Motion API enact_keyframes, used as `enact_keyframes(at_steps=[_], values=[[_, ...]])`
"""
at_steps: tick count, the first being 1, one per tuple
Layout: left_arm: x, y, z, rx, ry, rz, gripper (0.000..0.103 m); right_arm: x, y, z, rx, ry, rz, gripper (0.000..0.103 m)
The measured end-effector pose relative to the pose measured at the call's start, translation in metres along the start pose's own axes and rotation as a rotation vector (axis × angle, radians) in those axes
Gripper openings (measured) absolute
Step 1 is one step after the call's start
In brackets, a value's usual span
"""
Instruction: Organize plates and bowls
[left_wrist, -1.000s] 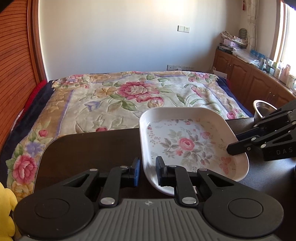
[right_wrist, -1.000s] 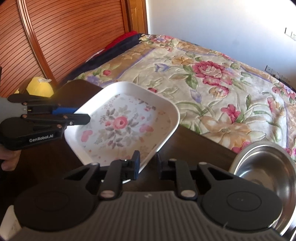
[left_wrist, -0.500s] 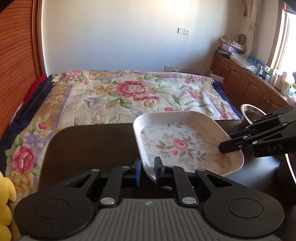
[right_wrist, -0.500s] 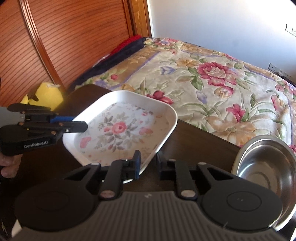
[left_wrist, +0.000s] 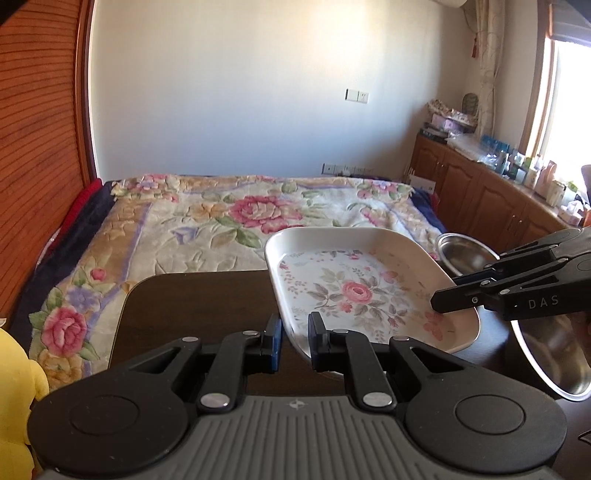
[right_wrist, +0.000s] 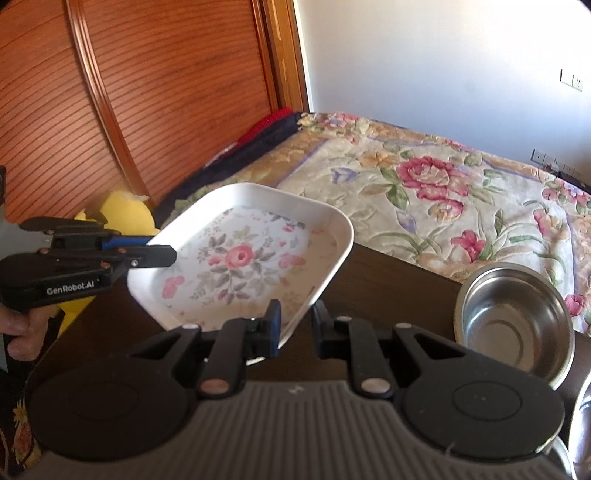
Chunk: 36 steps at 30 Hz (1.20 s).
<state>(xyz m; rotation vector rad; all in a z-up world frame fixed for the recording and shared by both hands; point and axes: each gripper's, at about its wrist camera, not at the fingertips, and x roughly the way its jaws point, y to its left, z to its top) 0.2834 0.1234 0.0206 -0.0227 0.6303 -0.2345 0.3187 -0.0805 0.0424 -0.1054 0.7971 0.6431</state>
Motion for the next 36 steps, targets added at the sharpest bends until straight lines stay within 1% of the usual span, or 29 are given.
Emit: enact_keyframes(at_steps=[12, 21, 26, 36], values=[[-0.056, -0.024, -0.018, 0.021, -0.060, 0.003, 0.017, -0.042, 0.018, -0.023, -0.010, -0.071, 0.004, 0.019], [-0.087, -0.038, -0.039, 0.033, -0.087, 0.015, 0.017, -0.065, 0.029, -0.048, -0.017, -0.109, 0.015, 0.019], [-0.096, -0.046, -0.058, 0.030, -0.090, 0.012, 0.017, -0.071, 0.032, -0.064, -0.010, -0.109, 0.017, 0.019], [-0.103, -0.052, -0.091, 0.013, -0.067, -0.004, 0.017, -0.076, 0.042, -0.097, 0.001, -0.107, 0.018, 0.019]])
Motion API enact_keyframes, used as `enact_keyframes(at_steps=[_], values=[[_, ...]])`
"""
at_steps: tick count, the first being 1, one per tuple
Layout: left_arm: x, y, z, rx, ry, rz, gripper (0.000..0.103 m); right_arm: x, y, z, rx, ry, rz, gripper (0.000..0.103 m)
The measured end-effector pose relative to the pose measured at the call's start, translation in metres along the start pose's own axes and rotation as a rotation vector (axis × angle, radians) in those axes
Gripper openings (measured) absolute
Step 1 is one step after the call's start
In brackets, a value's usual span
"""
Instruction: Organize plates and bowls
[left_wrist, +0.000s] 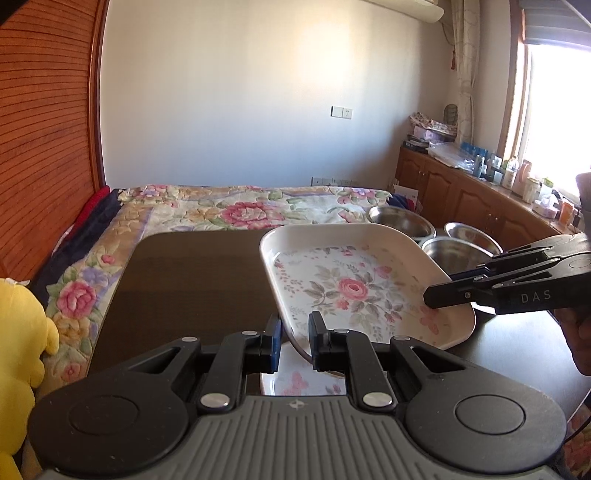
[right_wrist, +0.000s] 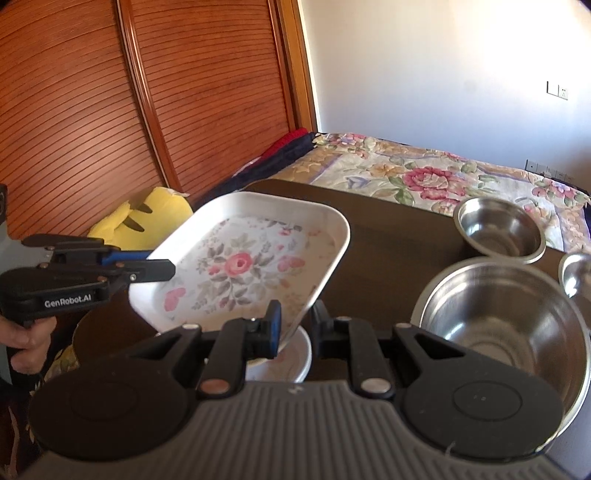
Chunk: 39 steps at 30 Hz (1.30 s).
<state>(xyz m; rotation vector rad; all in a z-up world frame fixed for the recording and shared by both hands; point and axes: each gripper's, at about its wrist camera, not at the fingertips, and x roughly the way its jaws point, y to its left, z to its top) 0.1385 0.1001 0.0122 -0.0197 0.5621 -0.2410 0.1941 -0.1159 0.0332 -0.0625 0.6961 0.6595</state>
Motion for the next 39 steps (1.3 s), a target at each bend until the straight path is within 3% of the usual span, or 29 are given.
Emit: enact_keyframes(at_steps=[22, 39], values=[[-0.010, -0.005, -0.043, -0.015, 0.055, 0.004, 0.017, 0.002, 0.009, -0.035, 0.017, 0.024, 0.020, 0.019], [-0.011, -0.009, -0.057, -0.012, 0.077, 0.023, 0.017, -0.003, 0.014, -0.046, 0.011, -0.024, 0.007, 0.020]])
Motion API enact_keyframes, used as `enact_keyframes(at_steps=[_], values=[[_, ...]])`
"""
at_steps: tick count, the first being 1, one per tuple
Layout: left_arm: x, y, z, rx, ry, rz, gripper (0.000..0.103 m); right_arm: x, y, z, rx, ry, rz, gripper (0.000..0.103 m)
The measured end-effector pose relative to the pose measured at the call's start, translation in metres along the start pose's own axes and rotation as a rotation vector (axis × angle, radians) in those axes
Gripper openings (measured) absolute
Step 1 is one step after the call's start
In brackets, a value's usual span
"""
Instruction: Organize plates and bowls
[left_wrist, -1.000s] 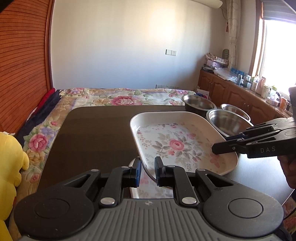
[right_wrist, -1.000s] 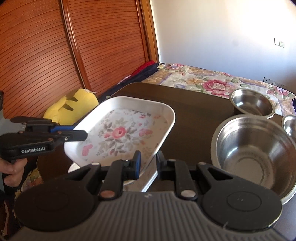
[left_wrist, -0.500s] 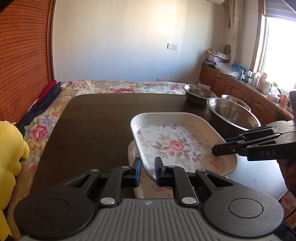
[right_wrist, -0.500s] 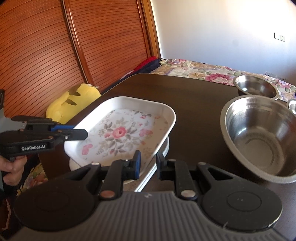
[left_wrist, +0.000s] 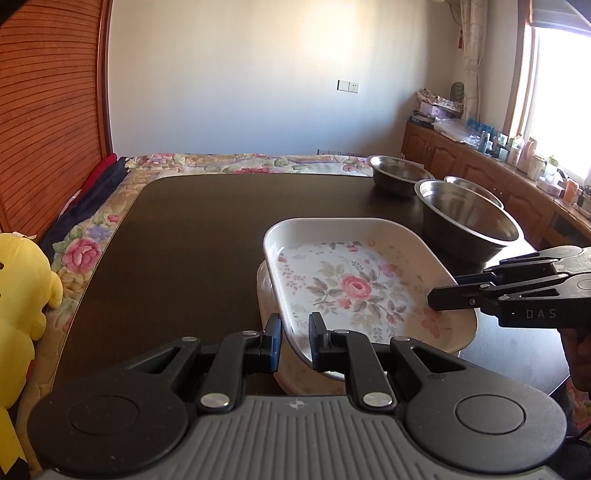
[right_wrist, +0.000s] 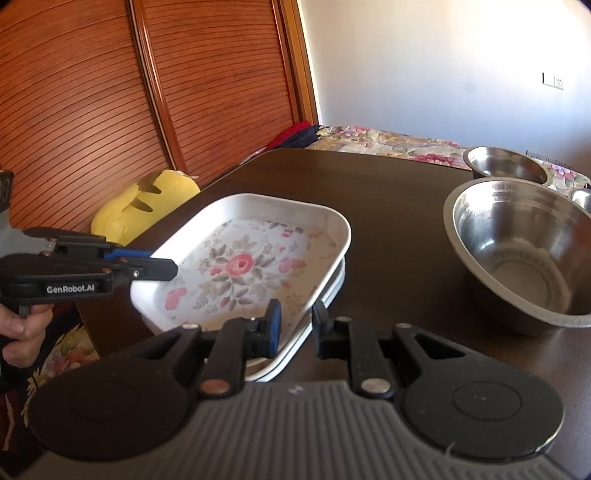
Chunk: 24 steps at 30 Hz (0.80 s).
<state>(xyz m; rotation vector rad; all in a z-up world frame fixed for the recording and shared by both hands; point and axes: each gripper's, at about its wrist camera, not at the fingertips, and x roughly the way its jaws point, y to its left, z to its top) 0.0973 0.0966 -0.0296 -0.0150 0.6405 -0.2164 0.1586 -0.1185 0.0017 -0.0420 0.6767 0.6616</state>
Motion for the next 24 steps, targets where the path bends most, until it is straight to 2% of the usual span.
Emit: enact_keyframes(at_steps=[13, 22, 24], values=[[0.001, -0.002, -0.005, 0.004, -0.004, 0.024, 0.017, 0.001, -0.003, -0.016, 0.047, -0.080, -0.014, 0.020], [0.003, 0.002, -0.008, -0.007, 0.001, 0.031, 0.017, 0.000, -0.003, -0.018, 0.064, -0.101, -0.006, 0.020], [0.002, 0.002, -0.009, -0.006, 0.001, 0.031, 0.020, -0.001, -0.003, -0.018, 0.065, -0.108, -0.005, 0.020]])
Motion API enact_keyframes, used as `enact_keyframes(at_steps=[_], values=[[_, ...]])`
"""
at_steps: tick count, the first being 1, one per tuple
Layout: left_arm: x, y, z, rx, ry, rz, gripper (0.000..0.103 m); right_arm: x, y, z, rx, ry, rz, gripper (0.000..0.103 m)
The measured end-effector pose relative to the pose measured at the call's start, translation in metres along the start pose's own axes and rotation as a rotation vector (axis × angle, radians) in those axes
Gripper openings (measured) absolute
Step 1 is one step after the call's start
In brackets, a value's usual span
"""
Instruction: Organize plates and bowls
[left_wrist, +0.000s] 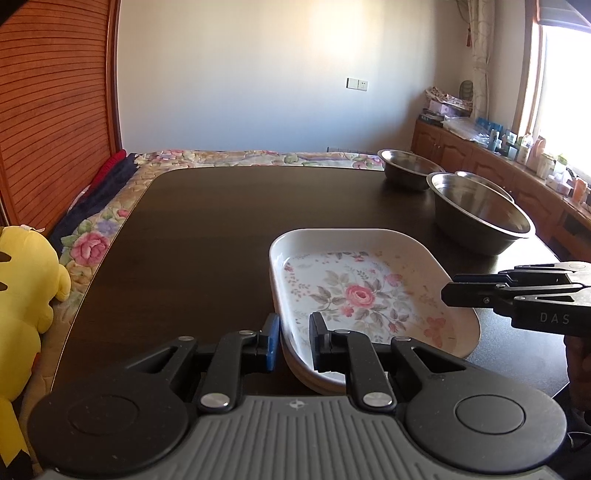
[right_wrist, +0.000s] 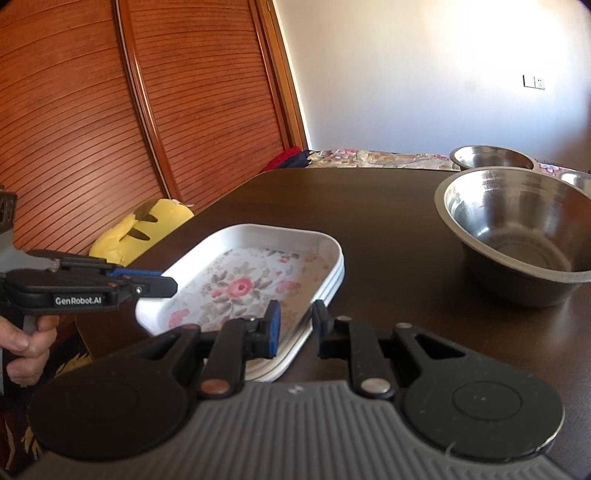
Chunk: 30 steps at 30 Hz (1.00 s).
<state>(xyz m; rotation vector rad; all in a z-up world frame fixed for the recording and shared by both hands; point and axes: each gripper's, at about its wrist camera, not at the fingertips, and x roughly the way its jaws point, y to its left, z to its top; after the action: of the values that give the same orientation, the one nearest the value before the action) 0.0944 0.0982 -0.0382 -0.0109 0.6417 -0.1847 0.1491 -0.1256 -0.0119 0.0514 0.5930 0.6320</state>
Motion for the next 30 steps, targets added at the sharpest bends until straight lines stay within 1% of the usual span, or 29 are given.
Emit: enact_keyframes(at_steps=[2, 6, 8, 16, 18, 20, 22, 25, 30], values=[[0.000, -0.001, 0.000, 0.002, 0.000, -0.005, 0.028, -0.002, 0.001, -0.001, 0.000, -0.010, -0.006, 0.021], [-0.002, -0.003, 0.002, 0.013, -0.007, -0.008, 0.035, -0.005, -0.002, -0.001, 0.006, -0.023, -0.012, 0.021], [-0.004, -0.003, 0.003, 0.011, -0.019, -0.005, 0.043, -0.007, -0.003, 0.000, 0.008, -0.031, -0.014, 0.021], [-0.004, -0.008, 0.014, 0.020, -0.042, 0.013, 0.051, -0.020, -0.014, 0.006, 0.010, -0.092, -0.045, 0.021], [-0.002, -0.012, 0.018, 0.022, -0.046, 0.017, 0.054, -0.025, -0.019, 0.008, 0.012, -0.112, -0.056, 0.021], [0.000, -0.017, 0.022, 0.029, -0.052, 0.017, 0.060, -0.030, -0.025, 0.009, 0.014, -0.133, -0.070, 0.021], [0.002, -0.023, 0.026, 0.038, -0.056, 0.014, 0.062, -0.037, -0.033, 0.011, 0.019, -0.157, -0.088, 0.021], [0.010, -0.034, 0.033, 0.048, -0.060, 0.008, 0.070, -0.046, -0.047, 0.014, 0.024, -0.183, -0.116, 0.021], [0.026, -0.057, 0.045, 0.066, -0.063, -0.016, 0.074, -0.060, -0.074, 0.015, 0.027, -0.216, -0.179, 0.021]])
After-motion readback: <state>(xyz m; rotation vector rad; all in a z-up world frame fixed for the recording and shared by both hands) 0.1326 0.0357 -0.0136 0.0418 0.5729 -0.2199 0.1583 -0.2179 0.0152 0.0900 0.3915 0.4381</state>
